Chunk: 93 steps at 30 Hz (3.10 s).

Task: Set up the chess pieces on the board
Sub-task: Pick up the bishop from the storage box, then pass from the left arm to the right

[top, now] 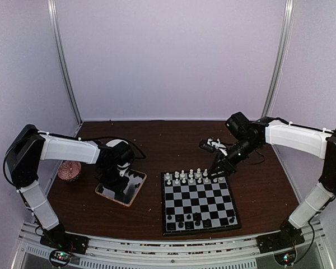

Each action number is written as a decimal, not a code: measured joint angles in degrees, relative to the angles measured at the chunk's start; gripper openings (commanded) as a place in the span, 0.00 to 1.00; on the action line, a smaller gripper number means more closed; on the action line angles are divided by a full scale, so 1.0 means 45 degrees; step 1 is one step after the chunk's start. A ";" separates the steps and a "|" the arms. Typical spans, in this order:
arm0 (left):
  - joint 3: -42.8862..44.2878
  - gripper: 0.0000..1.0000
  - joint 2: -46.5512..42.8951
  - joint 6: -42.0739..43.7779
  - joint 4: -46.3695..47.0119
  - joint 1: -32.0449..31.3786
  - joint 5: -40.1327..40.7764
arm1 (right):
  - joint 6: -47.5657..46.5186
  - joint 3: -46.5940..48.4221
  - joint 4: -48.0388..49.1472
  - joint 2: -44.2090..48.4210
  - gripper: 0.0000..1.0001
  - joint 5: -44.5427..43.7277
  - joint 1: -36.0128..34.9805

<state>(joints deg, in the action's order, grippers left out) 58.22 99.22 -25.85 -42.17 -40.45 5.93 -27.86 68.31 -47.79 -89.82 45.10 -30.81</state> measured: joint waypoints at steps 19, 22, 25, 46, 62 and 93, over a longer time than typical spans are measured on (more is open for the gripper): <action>0.1350 0.28 0.1127 0.0670 -0.0340 0.0000 0.0355 | -0.0010 0.0005 -0.0005 0.0000 0.32 0.0073 0.0000; 0.1355 0.29 0.1132 0.0685 -0.0398 0.0000 0.0350 | -0.0010 0.0005 0.0000 0.0000 0.33 0.0073 0.0000; 0.1355 0.29 0.1132 0.0675 -0.0471 0.0000 0.0330 | -0.0010 0.0005 -0.0005 0.0000 0.33 0.0073 0.0000; 0.1146 0.07 0.0947 0.0656 -0.0733 0.0000 0.0068 | -0.0005 0.0160 -0.0019 -0.0053 0.32 0.0078 0.0000; -0.0447 0.08 -0.3585 0.1588 0.2856 -0.0962 -0.0952 | 0.1603 0.2497 -0.0243 -0.0835 0.34 0.2064 -0.0029; 0.1948 0.09 -0.0933 0.1957 0.7004 -0.4464 -0.2531 | 0.5421 0.3900 0.0214 -0.4226 0.35 0.5416 -0.1273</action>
<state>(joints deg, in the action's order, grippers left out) 66.98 95.02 -17.04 -10.66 -60.53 -5.45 -3.46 85.86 -46.83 -108.84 69.47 -36.53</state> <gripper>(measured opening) 0.163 0.376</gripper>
